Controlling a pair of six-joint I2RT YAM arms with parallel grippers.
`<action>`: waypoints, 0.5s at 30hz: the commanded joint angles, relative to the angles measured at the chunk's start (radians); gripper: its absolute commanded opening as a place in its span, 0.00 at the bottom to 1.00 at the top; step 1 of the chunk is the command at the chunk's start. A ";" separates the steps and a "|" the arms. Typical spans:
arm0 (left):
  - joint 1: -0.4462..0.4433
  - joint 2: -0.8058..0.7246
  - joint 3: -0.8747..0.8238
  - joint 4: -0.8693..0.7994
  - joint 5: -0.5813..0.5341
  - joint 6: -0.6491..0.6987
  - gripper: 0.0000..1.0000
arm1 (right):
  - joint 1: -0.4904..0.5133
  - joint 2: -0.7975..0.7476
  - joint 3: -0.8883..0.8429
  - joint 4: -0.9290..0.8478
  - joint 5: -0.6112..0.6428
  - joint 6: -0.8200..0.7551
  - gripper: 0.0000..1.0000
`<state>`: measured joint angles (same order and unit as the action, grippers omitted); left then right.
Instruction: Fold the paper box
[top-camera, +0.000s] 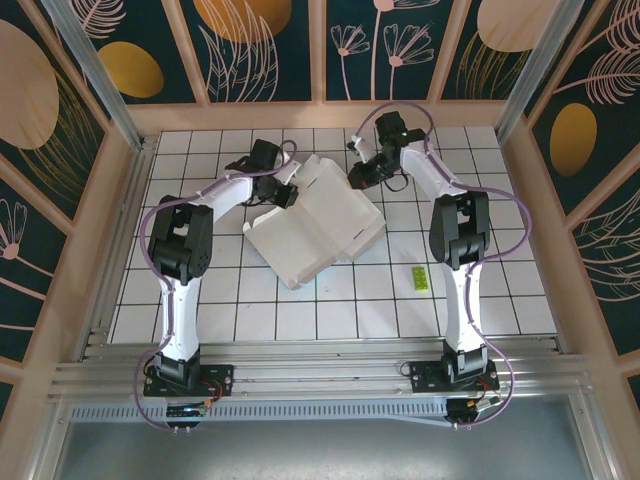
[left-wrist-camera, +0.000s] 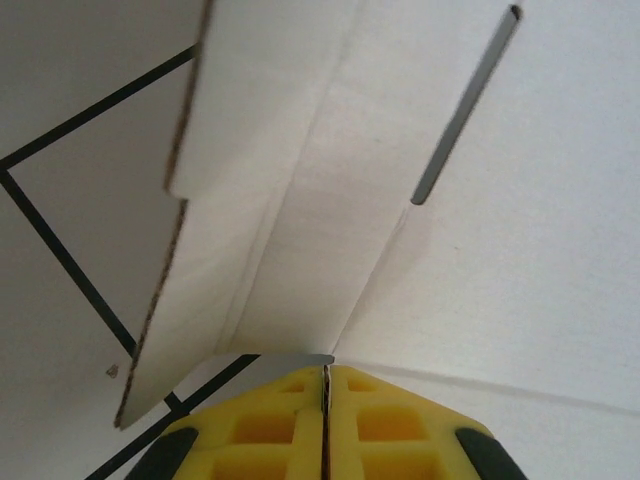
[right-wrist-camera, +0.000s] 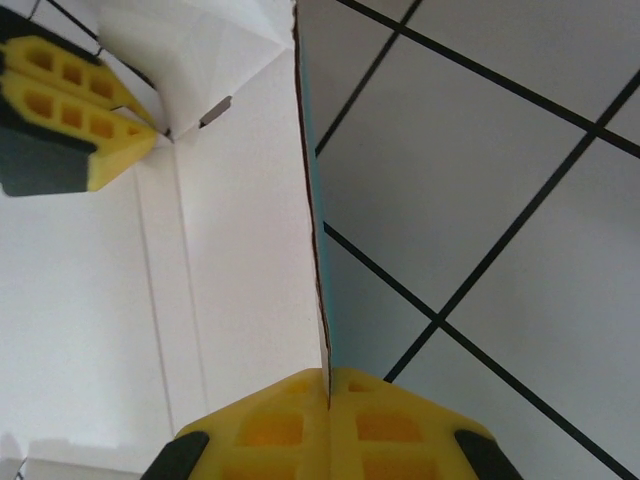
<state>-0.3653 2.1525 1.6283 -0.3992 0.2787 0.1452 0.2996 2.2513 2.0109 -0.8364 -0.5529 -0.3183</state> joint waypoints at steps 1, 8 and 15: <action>-0.059 -0.060 -0.040 0.061 -0.128 0.057 0.07 | 0.024 -0.068 -0.040 0.078 0.012 0.044 0.01; -0.176 -0.062 -0.119 0.152 -0.321 0.152 0.13 | 0.053 -0.114 -0.101 0.127 0.050 0.049 0.01; -0.216 -0.050 -0.150 0.209 -0.355 0.167 0.24 | 0.066 -0.205 -0.241 0.244 0.162 0.053 0.01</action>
<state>-0.5690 2.1143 1.4918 -0.2447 -0.0738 0.2893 0.3508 2.1197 1.8114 -0.7048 -0.4328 -0.2852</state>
